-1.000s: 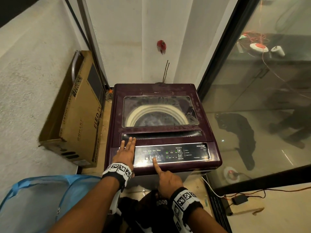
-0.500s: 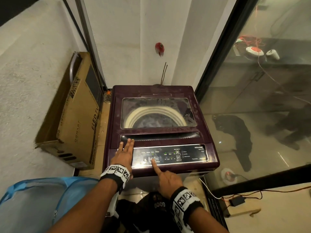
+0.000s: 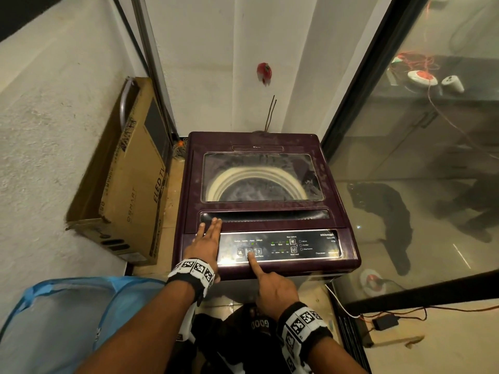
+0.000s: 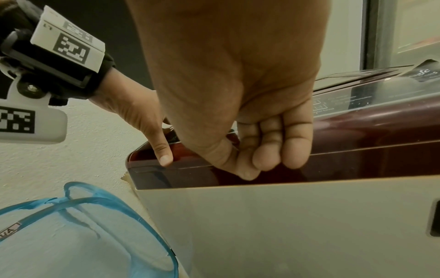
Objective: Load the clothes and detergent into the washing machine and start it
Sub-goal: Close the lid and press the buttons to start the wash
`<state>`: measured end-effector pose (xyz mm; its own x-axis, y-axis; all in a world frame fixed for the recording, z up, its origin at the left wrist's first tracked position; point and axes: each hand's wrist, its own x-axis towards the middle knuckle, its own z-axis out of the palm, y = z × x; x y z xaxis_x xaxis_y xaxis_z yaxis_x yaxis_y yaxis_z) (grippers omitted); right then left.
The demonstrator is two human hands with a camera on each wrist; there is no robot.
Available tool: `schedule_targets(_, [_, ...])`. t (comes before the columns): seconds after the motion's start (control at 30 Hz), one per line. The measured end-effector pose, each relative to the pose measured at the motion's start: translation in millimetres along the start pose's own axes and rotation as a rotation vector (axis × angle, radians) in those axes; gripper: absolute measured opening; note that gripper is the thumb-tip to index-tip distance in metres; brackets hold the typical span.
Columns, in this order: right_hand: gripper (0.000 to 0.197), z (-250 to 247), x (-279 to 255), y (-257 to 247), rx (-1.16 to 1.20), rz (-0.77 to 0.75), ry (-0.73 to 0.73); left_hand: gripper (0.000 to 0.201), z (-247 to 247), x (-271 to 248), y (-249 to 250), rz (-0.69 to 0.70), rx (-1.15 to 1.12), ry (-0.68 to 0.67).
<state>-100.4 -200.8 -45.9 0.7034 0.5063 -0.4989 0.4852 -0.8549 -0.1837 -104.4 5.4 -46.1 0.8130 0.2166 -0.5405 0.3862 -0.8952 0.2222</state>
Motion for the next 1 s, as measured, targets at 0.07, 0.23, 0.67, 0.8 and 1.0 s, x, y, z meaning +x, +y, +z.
schedule_targets(0.07, [0.098, 0.8, 3.3, -0.8, -0.012, 0.001, -0.009, 0.153, -0.2, 0.4, 0.0, 0.0, -0.004, 0.001])
schedule_targets(0.23, [0.096, -2.4, 14.1, -0.6, 0.012, 0.034, -0.025, 0.153, 2.3, 0.8, -0.5, 0.007, -0.009, 0.011])
schedule_targets(0.67, [0.096, -2.0, -9.4, 14.7, 0.039, 0.07, -0.01, 0.153, 4.4, 2.0, -2.9, 0.014, -0.023, 0.038])
schedule_targets(0.8, [0.098, -0.3, -8.5, 18.5, 0.056, 0.098, -0.026, 0.154, 5.5, 2.7, -4.0, 0.013, -0.012, 0.043])
schedule_targets(1.0, [0.096, -8.6, -1.5, 19.4, 0.057, 0.072, 0.002, 0.154, 5.6, 4.1, -3.8, 0.013, -0.017, 0.041])
